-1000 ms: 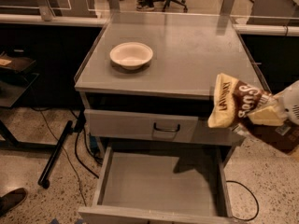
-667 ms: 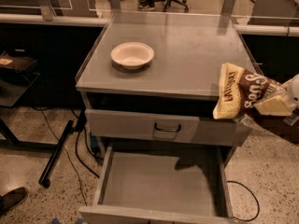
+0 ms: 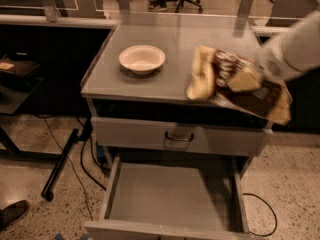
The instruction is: Pick brown chip bag from middle drawer and place on counter
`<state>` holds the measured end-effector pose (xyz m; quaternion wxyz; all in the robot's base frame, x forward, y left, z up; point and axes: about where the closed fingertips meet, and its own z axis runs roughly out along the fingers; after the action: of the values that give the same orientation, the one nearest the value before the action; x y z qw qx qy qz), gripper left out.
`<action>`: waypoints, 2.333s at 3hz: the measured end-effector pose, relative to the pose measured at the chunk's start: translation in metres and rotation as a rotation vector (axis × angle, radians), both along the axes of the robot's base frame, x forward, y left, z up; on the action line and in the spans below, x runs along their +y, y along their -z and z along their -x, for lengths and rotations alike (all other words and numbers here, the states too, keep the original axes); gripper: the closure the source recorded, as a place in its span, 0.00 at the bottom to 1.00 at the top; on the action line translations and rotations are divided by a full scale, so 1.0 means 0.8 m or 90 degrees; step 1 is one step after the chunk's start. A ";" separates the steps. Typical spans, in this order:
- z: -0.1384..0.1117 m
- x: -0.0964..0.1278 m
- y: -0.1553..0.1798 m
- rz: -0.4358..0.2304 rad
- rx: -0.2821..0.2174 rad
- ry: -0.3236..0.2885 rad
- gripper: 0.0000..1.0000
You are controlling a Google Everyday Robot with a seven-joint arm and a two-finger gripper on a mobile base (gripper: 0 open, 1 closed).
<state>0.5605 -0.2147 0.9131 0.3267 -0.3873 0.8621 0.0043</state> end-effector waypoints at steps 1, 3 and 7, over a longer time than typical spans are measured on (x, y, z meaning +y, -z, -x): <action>-0.072 0.092 -0.011 -0.011 0.008 -0.072 1.00; -0.191 0.144 -0.003 0.044 0.021 -0.102 1.00; -0.267 -0.016 -0.009 0.145 0.039 0.069 0.58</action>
Offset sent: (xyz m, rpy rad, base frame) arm 0.1577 0.1784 0.0115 -0.0407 0.0143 0.2848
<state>0.7738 -0.2276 0.9201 0.2536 -0.3742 0.8864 -0.0995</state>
